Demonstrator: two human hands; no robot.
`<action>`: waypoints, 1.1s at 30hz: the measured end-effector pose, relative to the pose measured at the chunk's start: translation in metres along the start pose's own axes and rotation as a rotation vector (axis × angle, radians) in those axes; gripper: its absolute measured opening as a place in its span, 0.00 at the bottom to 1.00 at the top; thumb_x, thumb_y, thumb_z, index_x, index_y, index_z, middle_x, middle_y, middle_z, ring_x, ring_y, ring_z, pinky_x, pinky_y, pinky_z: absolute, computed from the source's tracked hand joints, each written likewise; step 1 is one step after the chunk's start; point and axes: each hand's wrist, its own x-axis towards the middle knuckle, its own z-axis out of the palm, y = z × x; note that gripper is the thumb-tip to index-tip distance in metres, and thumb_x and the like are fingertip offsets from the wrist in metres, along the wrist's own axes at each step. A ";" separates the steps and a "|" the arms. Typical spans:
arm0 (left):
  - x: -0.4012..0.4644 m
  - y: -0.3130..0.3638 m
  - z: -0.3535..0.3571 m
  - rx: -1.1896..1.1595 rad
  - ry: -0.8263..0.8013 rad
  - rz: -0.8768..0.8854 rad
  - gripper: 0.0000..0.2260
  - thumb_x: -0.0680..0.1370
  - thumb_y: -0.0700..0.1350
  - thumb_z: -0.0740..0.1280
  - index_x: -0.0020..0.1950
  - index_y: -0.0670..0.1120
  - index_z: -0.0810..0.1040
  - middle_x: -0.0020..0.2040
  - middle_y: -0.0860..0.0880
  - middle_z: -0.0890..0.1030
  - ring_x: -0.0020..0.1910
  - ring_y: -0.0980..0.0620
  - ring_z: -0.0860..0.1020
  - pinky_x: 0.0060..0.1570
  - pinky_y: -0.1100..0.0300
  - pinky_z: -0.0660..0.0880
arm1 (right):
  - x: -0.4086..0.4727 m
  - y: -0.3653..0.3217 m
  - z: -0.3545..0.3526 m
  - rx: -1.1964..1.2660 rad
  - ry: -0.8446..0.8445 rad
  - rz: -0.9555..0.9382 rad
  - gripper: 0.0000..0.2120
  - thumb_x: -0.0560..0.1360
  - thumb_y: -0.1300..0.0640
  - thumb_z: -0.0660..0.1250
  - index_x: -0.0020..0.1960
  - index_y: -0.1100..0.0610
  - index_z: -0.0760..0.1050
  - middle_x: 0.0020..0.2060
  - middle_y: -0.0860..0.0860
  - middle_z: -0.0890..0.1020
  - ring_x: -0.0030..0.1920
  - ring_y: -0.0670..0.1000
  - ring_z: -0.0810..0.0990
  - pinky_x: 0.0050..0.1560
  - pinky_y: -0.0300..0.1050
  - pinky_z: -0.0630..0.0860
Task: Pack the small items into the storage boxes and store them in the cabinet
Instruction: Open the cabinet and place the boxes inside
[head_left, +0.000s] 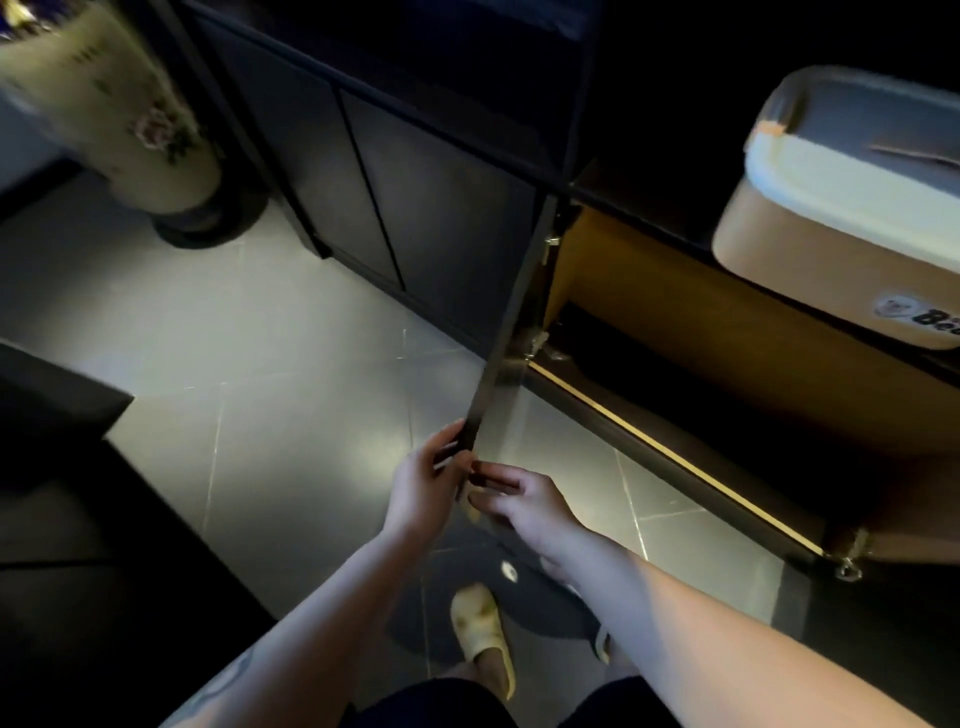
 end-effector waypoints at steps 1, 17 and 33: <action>0.002 -0.001 -0.011 0.014 0.039 -0.003 0.15 0.76 0.37 0.65 0.60 0.51 0.78 0.50 0.57 0.82 0.51 0.62 0.80 0.42 0.75 0.73 | 0.004 -0.004 0.009 0.000 -0.029 -0.011 0.18 0.74 0.60 0.69 0.63 0.49 0.76 0.55 0.46 0.81 0.57 0.47 0.77 0.60 0.44 0.75; 0.033 0.067 0.001 0.206 0.258 0.079 0.19 0.78 0.40 0.64 0.69 0.48 0.70 0.67 0.48 0.71 0.67 0.51 0.69 0.68 0.50 0.66 | 0.003 -0.061 -0.055 0.054 0.212 -0.236 0.19 0.75 0.63 0.68 0.62 0.46 0.76 0.54 0.41 0.80 0.55 0.41 0.79 0.45 0.27 0.72; 0.147 0.314 0.233 0.388 -0.057 0.699 0.20 0.78 0.47 0.64 0.70 0.48 0.68 0.70 0.50 0.69 0.71 0.51 0.64 0.69 0.56 0.60 | -0.093 -0.151 -0.368 -0.550 1.115 -0.474 0.20 0.78 0.51 0.64 0.69 0.51 0.69 0.64 0.49 0.72 0.69 0.50 0.64 0.66 0.44 0.63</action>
